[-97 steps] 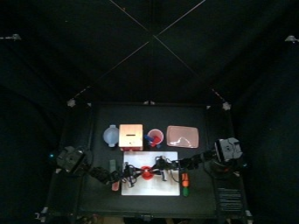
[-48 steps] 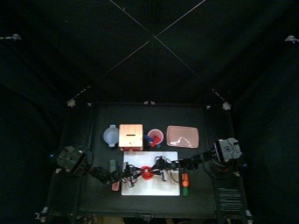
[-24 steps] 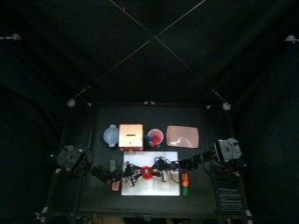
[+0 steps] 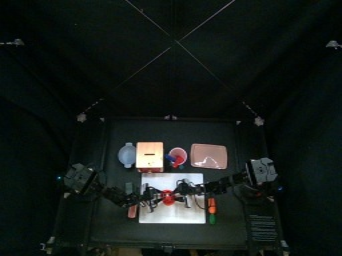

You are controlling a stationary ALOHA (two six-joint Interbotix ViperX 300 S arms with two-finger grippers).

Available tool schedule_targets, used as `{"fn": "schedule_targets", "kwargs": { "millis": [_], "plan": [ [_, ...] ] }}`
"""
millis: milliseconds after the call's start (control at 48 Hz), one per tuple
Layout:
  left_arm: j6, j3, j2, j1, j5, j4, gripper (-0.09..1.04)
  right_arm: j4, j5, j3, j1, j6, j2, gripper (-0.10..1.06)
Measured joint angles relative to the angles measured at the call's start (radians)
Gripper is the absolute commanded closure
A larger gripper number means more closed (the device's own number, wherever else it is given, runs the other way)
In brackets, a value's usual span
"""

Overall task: Get the cutter from the drawer then cut the dough then place the extra dough in the bowl
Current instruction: Cut the dough

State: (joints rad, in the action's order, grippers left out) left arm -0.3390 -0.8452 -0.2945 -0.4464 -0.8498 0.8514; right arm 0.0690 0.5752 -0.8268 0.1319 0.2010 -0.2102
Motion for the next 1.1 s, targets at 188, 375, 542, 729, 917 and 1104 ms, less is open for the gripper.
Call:
{"fn": "schedule_targets", "kwargs": {
  "millis": [188, 375, 542, 729, 917, 1104],
  "plan": [
    [0.0, -0.008, 0.025, 0.002, 0.0, -0.032, 0.2, 0.002, -0.003, 0.0, 0.0, 0.0, 0.005, 0.25],
    [-0.002, -0.012, 0.051, 0.009, -0.002, -0.061, 0.2, 0.002, -0.003, 0.0, -0.006, 0.002, 0.006, 0.25],
    [-0.002, -0.038, 0.061, 0.014, 0.0, -0.075, 0.21, 0.002, -0.003, 0.002, -0.011, 0.003, 0.008, 0.25],
    [-0.002, -0.087, 0.091, 0.014, 0.0, -0.078, 0.26, 0.005, -0.005, 0.003, -0.02, 0.005, 0.011, 0.25],
    [-0.002, -0.092, 0.097, 0.023, 0.0, -0.1, 0.34, 0.005, -0.006, 0.014, -0.026, 0.003, 0.012, 0.25],
    [-0.002, -0.086, 0.089, 0.04, 0.015, -0.115, 0.37, 0.005, -0.037, 0.026, -0.034, 0.005, 0.012, 0.25]
  ]
}}
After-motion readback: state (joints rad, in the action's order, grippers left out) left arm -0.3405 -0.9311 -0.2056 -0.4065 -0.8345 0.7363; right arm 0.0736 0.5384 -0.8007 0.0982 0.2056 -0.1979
